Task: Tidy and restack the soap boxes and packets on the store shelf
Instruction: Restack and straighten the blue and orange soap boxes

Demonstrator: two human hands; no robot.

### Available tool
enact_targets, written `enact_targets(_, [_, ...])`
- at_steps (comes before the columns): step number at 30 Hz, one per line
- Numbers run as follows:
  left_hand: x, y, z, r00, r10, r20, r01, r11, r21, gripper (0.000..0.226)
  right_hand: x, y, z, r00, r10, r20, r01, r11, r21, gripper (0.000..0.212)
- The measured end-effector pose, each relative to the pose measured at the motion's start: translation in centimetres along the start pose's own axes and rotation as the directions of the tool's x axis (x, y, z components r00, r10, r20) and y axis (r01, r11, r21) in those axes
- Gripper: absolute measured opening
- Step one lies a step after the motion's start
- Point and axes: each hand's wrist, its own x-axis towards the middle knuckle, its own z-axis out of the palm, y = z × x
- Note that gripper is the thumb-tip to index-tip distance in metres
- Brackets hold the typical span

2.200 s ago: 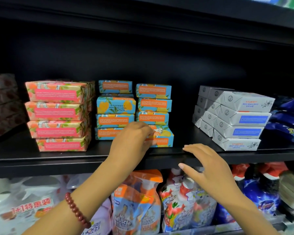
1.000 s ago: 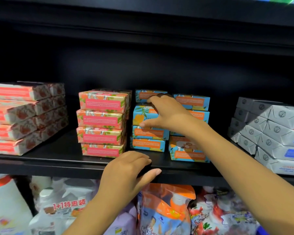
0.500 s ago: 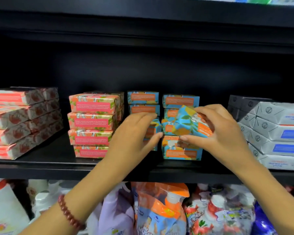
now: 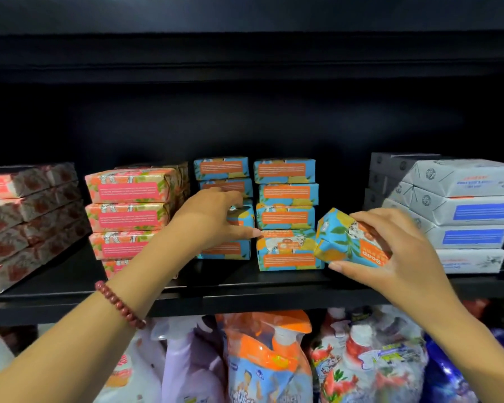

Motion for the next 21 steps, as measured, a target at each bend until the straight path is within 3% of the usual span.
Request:
enact_targets(4, [0.1, -0.2, -0.1, 1.0, -0.014, 0.015, 0.015, 0.997, -0.081, 0.069, 0.0, 0.2, 0.3, 1.0, 0.006, -0.005, -0.005, 0.999, 0.037, 0.075])
enact_targets(9, [0.3, -0.4, 0.0, 0.998, -0.016, 0.058, 0.021, 0.996, -0.089, 0.094, 0.7, 0.2, 0.6, 1.0, 0.006, 0.012, -0.006, 0.998, 0.062, 0.076])
enact_targets(11, [0.2, -0.3, 0.1, 0.998, -0.035, 0.043, 0.038, 0.997, -0.064, 0.094, 1.1, 0.1, 0.6, 1.0, -0.006, 0.018, 0.005, 0.998, 0.069, 0.075])
enact_targets(15, [-1.2, 0.1, 0.1, 0.983, -0.019, -0.18, 0.016, 1.0, -0.017, 0.089, 2.1, -0.4, 0.7, 0.998, -0.038, 0.055, 0.035, 0.997, 0.062, 0.077])
enact_targets(18, [-3.4, 0.8, -0.5, 0.921, 0.021, -0.389, -0.118, 0.966, -0.228, 0.088, 3.3, -0.7, 0.9, 0.994, -0.056, 0.092, 0.054, 0.998, 0.022, 0.085])
enact_targets(21, [-5.3, 1.6, -1.0, 0.877, 0.007, -0.48, -0.243, 0.869, -0.431, 0.055, 4.6, -1.2, 1.5, 0.982, -0.075, 0.173, 0.069, 0.997, 0.037, 0.088])
